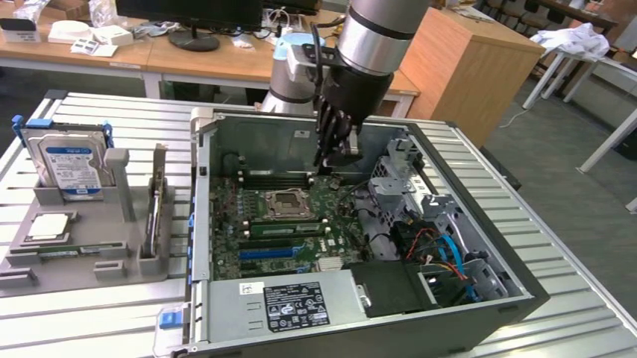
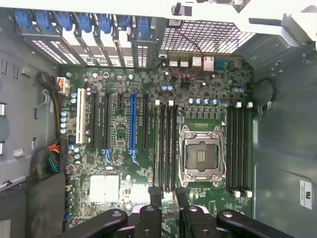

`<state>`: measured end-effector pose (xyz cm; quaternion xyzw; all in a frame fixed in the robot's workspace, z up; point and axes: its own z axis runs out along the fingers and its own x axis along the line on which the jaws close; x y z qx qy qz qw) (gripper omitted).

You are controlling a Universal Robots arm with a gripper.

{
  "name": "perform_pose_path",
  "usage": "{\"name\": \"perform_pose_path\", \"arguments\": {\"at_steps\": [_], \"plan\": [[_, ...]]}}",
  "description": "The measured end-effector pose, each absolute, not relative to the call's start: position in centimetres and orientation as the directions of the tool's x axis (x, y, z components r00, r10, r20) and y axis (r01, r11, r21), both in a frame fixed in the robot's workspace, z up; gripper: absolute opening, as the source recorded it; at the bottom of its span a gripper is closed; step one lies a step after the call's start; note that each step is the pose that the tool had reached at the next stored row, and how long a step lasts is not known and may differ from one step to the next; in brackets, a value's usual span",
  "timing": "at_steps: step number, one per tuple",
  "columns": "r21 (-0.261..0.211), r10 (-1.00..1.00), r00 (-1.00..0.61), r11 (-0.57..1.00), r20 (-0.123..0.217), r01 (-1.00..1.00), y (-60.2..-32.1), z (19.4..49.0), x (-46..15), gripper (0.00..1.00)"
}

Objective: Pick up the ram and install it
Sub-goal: 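Insert the ram into the slot, then press down the ram until it locks into place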

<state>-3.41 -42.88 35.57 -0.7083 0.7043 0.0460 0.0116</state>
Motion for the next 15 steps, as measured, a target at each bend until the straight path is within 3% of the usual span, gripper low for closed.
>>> {"name": "perform_pose_path", "arguments": {"at_steps": [15], "plan": [[0.048,-0.997,0.004,-0.008,-0.081,-0.999,-42.88,35.97,-3.41,0.25]]}}
